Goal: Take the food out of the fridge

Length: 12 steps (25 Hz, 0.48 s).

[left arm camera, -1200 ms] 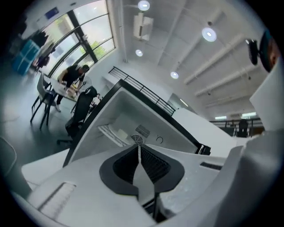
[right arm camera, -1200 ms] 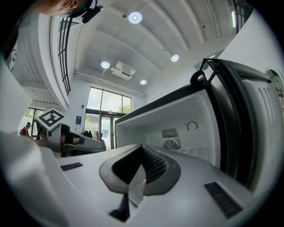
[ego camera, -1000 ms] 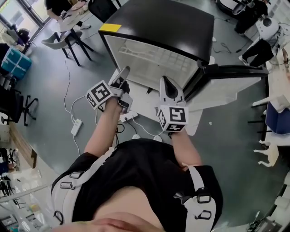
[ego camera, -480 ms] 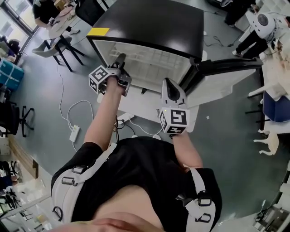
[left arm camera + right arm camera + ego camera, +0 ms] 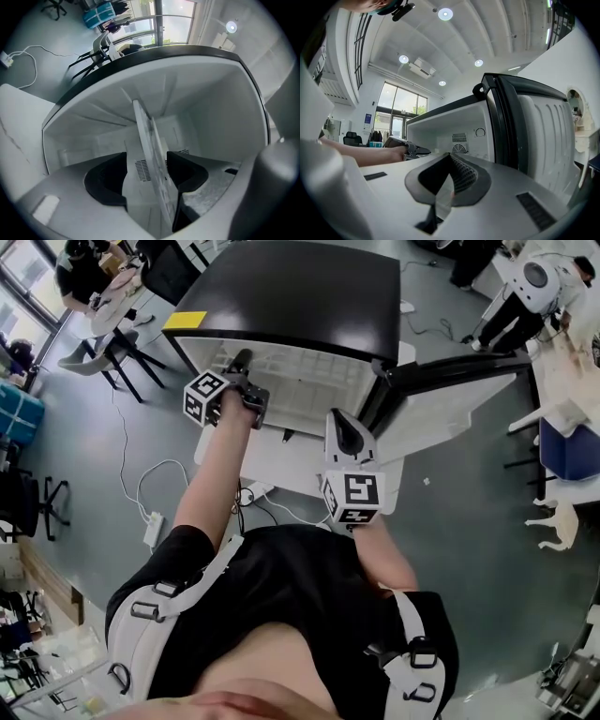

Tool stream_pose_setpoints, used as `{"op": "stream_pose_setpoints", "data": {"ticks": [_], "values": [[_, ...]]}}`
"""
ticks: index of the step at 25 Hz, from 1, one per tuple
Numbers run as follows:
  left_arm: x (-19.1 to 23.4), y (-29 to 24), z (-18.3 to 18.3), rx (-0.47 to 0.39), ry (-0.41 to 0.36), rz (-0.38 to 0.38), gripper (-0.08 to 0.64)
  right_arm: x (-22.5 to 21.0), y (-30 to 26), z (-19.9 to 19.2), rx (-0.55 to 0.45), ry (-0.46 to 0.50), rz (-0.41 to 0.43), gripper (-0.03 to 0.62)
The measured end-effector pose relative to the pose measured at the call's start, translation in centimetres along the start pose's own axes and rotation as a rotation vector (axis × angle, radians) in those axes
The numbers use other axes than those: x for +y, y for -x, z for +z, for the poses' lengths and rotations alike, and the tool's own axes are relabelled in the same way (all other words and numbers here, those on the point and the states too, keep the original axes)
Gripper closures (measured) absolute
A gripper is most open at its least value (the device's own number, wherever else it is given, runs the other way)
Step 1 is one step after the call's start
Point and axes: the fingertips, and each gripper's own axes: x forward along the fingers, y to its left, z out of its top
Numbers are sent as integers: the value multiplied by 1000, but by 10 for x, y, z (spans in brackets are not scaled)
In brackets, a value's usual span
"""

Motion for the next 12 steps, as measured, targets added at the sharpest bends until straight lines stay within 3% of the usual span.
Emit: {"op": "stream_pose_setpoints", "data": {"ticks": [12], "values": [[3, 14, 2, -9, -5, 37, 305, 5, 1, -11, 30, -28, 32, 584]]}}
